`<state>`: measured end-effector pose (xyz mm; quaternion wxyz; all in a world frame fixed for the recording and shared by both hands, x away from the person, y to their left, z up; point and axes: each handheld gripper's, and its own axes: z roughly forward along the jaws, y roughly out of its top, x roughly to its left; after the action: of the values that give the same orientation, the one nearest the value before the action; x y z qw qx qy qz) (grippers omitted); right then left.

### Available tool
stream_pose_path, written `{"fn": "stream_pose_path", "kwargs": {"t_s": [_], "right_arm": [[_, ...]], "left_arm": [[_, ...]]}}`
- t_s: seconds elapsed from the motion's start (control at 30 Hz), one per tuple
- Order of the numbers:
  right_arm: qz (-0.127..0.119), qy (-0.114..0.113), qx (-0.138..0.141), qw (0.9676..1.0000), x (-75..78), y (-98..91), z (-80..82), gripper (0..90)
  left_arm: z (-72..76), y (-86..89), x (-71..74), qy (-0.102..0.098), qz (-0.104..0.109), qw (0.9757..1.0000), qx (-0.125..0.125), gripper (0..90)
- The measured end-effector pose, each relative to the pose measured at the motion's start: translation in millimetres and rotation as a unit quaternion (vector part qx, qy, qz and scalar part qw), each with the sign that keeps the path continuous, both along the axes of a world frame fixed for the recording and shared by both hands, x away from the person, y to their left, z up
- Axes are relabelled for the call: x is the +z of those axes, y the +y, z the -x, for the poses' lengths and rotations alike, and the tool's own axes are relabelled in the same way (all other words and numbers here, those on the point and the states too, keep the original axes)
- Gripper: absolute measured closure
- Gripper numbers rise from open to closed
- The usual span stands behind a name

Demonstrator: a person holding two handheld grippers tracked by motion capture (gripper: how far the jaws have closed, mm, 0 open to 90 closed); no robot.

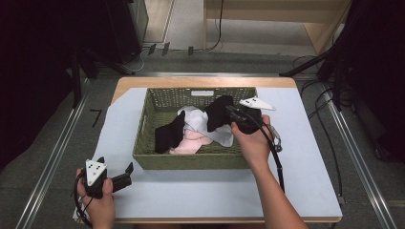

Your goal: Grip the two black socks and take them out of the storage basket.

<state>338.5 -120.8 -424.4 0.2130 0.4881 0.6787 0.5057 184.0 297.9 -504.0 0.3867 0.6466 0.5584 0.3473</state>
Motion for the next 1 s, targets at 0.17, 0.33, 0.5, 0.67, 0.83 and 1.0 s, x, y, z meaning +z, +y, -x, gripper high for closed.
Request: {"fn": "stream_pose_path", "kwargs": {"t_s": [0.17, 0.33, 0.5, 0.67, 0.83, 1.0], "right_arm": [[-0.028, -0.042, -0.006, 0.9987, 5.6, -7.4, 8.0, 88.5], [-0.054, -0.058, -0.006, 0.9968, 10.6, -11.6, 11.1, 88.6], [-0.053, -0.082, -0.013, 0.9952, 15.8, -18.4, 14.2, 88.6], [-0.053, -0.102, -0.025, 0.9931, 21.6, -28.2, 16.7, 88.6], [-0.057, -0.121, -0.034, 0.9905, 27.3, -37.9, 19.4, 88.6], [-0.056, -0.134, -0.040, 0.9886, 33.4, -45.6, 21.6, 88.6]], "left_arm": [[-0.6, 0.0, -0.1, 0.002, 0.001, 1.0000, -0.001, 0.1], [-0.3, -0.3, -0.2, 0.000, 0.000, 1.0000, 0.000, 0.1], [-0.1, -0.7, -0.3, -0.001, 0.000, 1.0000, 0.000, 0.1], [0.0, -0.6, -0.1, -0.001, -0.002, 1.0000, -0.001, 0.1], [0.2, -0.5, -0.2, -0.002, 0.000, 1.0000, -0.002, 0.1], [0.1, -0.3, -0.2, -0.002, 0.000, 1.0000, -0.001, 0.1]]}}
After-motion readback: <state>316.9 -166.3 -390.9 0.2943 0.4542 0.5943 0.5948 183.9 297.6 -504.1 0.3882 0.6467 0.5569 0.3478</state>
